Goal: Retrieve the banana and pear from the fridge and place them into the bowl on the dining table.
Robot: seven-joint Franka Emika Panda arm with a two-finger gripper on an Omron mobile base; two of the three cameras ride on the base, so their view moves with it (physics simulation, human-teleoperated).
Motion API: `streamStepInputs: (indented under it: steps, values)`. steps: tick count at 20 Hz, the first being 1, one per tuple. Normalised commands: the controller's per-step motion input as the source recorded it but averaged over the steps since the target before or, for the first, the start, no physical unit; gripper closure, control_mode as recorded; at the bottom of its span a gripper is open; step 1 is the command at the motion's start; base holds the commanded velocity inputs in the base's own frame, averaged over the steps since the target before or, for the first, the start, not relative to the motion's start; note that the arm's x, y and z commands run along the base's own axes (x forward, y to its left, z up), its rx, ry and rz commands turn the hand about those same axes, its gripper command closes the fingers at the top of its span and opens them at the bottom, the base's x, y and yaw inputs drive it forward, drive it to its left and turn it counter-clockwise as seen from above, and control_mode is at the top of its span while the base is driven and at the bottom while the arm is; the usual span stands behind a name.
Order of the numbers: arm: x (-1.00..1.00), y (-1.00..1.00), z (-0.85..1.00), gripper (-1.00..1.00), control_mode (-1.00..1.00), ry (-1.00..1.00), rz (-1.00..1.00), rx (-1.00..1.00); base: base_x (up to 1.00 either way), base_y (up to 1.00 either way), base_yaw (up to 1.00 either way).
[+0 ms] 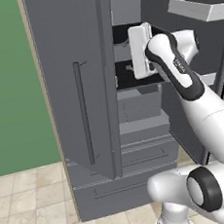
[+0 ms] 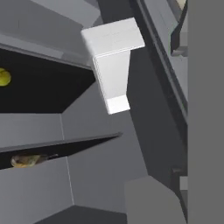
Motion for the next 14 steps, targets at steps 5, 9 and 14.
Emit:
streamStepInputs:
  steps: [5, 9, 14]
  values:
    - [0.56, 0.21, -0.07, -1.0, -1.0, 0.0, 0.06, 0.0, 0.0, 0.0, 0.0]
    - [0.62, 0.22, -0.08, -1.0, -1.0, 0.0, 0.06, 0.0, 0.0, 0.0, 0.0]
    - [0.59, 0.19, -0.08, -1.0, -1.0, 0.0, 0.08, 0.0, 0.0, 0.0, 0.0]
